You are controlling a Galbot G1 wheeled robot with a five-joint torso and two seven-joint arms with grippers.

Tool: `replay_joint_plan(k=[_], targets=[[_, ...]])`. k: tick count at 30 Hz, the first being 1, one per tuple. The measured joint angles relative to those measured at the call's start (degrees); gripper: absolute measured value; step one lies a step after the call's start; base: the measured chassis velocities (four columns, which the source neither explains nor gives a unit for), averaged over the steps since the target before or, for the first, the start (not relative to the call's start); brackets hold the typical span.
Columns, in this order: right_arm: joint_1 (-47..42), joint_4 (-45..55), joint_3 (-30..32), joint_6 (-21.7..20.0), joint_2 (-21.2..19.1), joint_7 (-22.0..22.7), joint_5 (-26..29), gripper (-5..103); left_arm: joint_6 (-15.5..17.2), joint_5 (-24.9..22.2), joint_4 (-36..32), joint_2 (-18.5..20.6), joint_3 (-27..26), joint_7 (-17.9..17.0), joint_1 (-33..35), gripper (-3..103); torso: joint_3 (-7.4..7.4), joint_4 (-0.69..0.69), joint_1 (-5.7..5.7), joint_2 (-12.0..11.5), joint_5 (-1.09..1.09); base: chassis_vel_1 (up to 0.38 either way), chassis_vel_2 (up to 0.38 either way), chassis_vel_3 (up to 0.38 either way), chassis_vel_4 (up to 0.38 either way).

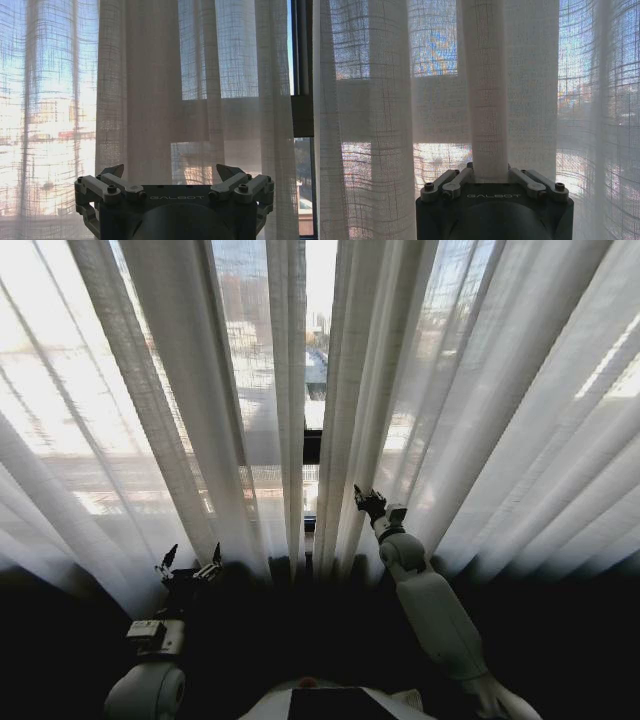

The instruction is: Open the curtains by pulling them apart, changing their state from closed to fully open.

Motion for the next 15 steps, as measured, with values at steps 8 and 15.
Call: replay_joint_plan(k=[8,15], targets=[[0.0,0.6,0.5,0.0,-0.5,0.3,1.4,1,0.0,0.0,-0.2,0.1,-0.1,0.0,-0.1,100,0.00,0.00,0.00,0.0,0.00,0.000,0.000,0.000,0.000],[-0.5,1.5,1.1,-0.2,-1.0,-0.3,1.9,0,0.0,0.0,-0.3,0.0,0.0,0.0,0.1,100,0.00,0.00,0.00,0.0,0.00,0.000,0.000,0.000,0.000]])
